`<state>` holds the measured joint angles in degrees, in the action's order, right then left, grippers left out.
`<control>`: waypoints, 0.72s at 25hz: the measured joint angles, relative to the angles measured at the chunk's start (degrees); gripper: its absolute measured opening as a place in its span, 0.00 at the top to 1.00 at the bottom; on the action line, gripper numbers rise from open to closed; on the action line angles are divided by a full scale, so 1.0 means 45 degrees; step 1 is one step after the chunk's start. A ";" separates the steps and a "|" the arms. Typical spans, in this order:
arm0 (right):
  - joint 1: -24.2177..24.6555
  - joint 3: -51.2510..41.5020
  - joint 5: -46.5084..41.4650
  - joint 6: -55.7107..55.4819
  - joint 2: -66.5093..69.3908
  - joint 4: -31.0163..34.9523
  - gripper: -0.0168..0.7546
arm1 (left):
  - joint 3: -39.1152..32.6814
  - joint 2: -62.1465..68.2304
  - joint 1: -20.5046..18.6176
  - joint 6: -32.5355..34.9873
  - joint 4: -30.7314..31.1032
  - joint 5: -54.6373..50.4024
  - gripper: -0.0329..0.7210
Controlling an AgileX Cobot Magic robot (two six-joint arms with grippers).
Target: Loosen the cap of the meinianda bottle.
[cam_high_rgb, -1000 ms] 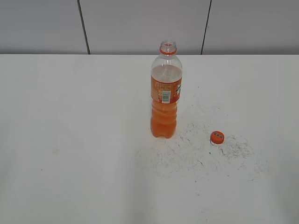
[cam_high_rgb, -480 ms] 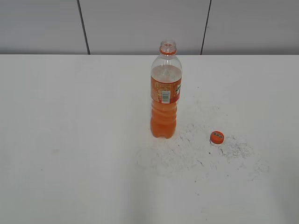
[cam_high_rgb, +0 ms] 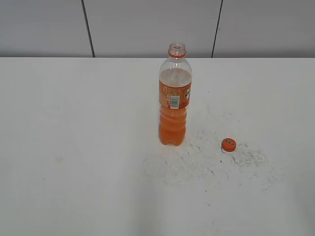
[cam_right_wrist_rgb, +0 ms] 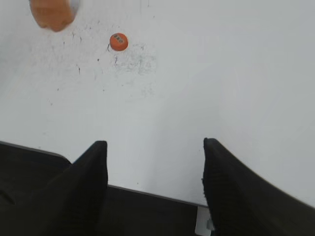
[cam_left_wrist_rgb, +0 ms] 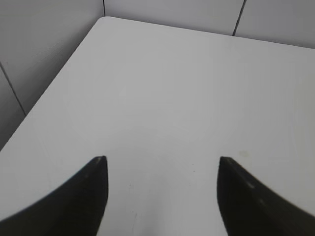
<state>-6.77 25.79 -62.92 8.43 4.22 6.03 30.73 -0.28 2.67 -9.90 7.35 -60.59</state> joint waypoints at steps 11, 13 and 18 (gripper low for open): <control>0.0536 -0.0044 0.0000 0.0010 -0.1026 -0.0051 0.39 | -0.0013 0.0000 0.0000 0.0000 0.0000 0.0000 0.26; 0.0536 -0.0044 0.0000 0.0010 -0.1026 -0.0066 0.39 | -0.0013 0.0000 0.0000 0.0000 0.0000 0.0000 0.27; 0.0536 -0.0044 0.0000 0.0010 -0.1026 -0.0080 0.39 | -0.0013 0.0000 0.0000 0.0000 0.0000 0.0000 0.28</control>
<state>-4.36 25.60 -62.92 8.48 -0.40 5.67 30.67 -0.28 2.67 -9.90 7.35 -60.59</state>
